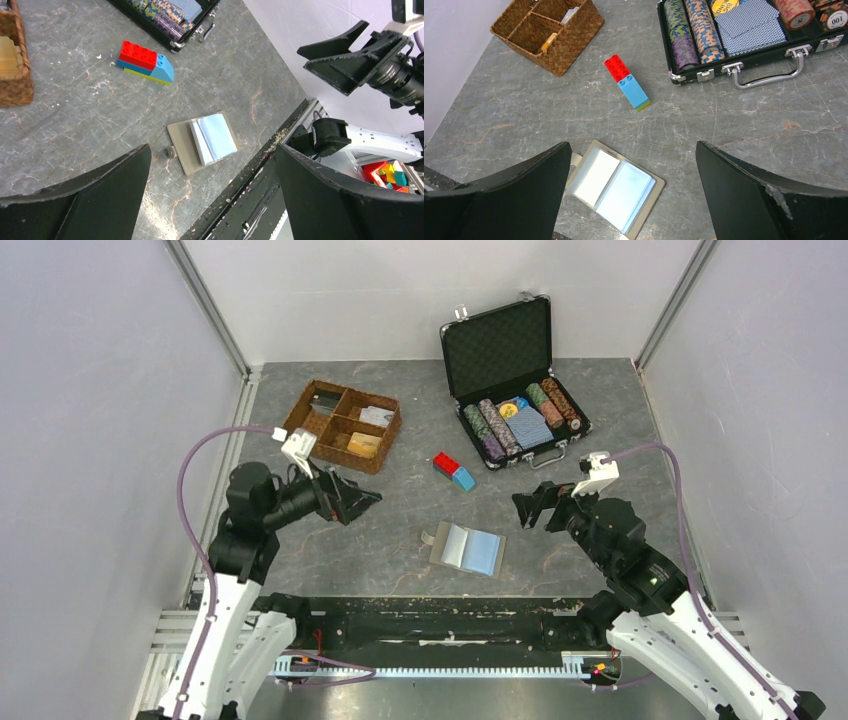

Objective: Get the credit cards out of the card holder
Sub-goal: Reset both arms

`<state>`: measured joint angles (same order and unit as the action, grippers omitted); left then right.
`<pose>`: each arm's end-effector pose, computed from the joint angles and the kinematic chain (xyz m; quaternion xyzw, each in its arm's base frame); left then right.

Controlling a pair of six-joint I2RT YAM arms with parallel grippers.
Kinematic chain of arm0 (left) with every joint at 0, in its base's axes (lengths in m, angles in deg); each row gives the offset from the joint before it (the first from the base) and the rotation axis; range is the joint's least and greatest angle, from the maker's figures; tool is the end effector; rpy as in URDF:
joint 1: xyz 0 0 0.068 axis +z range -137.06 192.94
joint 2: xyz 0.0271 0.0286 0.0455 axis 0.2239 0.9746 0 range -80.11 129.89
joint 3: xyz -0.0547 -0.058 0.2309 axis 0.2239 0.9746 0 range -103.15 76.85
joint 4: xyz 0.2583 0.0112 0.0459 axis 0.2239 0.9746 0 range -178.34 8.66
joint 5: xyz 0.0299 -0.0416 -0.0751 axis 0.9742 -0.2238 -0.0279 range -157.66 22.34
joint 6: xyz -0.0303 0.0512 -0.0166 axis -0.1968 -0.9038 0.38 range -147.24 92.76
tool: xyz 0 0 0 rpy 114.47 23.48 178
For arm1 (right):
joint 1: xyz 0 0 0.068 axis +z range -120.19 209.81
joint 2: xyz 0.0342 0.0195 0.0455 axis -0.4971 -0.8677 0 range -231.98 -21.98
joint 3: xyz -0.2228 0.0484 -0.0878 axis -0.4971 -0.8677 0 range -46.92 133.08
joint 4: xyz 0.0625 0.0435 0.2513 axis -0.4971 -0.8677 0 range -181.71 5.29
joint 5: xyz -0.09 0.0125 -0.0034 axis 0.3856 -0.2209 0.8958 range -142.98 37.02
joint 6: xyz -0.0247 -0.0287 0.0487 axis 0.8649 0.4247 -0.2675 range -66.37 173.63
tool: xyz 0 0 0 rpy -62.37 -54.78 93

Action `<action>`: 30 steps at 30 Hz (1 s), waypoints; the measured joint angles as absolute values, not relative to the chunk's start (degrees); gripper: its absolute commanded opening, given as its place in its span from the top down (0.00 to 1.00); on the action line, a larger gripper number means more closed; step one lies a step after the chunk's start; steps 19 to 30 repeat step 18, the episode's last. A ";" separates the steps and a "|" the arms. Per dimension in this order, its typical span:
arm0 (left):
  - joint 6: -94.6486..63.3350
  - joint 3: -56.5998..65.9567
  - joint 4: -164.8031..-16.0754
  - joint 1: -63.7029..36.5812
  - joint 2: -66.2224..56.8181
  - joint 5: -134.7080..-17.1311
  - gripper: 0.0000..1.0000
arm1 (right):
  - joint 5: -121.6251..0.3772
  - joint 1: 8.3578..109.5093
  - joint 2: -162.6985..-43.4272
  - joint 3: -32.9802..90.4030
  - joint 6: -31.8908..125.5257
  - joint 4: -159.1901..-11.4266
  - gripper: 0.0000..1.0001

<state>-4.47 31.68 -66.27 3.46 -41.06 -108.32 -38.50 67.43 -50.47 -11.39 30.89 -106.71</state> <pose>0.1740 -0.0598 0.3170 0.1211 0.7678 -0.4233 0.4654 0.1385 0.0922 0.2844 -0.0258 0.7901 0.2174 0.5726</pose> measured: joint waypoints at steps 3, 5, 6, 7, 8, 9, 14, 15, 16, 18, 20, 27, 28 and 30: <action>-3.49 36.88 -68.54 3.44 -45.80 -108.28 0.00 | -38.48 67.43 -49.95 -11.42 30.74 -106.71 0.02; -3.47 38.98 -69.37 3.44 -47.71 -108.28 0.00 | -38.48 67.43 -49.93 -11.48 30.74 -106.71 0.02; -3.47 39.44 -69.68 3.44 -48.03 -108.28 0.00 | -38.50 67.43 -49.93 -11.50 30.72 -106.71 0.02; -3.47 39.77 -70.10 3.44 -48.08 -108.30 0.00 | -38.48 67.43 -49.93 -11.55 30.65 -106.71 0.02; -3.47 39.96 -70.29 3.44 -47.90 -108.30 0.00 | -38.48 67.43 -49.93 -11.59 30.58 -106.71 0.02; -3.47 40.07 -70.53 3.44 -47.71 -108.32 0.00 | -38.48 67.43 -49.93 -11.59 30.47 -106.71 0.02; -3.49 40.10 -70.49 3.44 -47.40 -108.30 0.00 | -38.50 67.43 -49.95 -11.66 29.67 -106.69 0.02; -3.49 40.07 -70.49 3.44 -47.46 -108.30 0.00 | -38.50 67.43 -49.95 -11.72 29.58 -106.69 0.02; -3.49 40.10 -70.47 3.44 -47.57 -108.30 0.00 | -38.50 67.43 -49.95 -11.83 29.45 -106.67 0.02; -3.49 40.10 -70.47 3.44 -47.71 -108.30 0.00 | -38.50 67.43 -49.99 -11.98 29.29 -106.67 0.02; -3.49 40.10 -70.47 3.44 -47.71 -108.30 0.00 | -38.50 67.43 -49.99 -11.98 29.29 -106.67 0.02; -3.49 40.10 -70.47 3.44 -47.71 -108.30 0.00 | -38.50 67.43 -49.99 -11.98 29.29 -106.67 0.02; -3.49 40.10 -70.47 3.44 -47.71 -108.30 0.00 | -38.50 67.43 -49.99 -11.98 29.29 -106.67 0.02; -3.49 40.10 -70.47 3.44 -47.71 -108.30 0.00 | -38.50 67.43 -49.99 -11.98 29.29 -106.67 0.02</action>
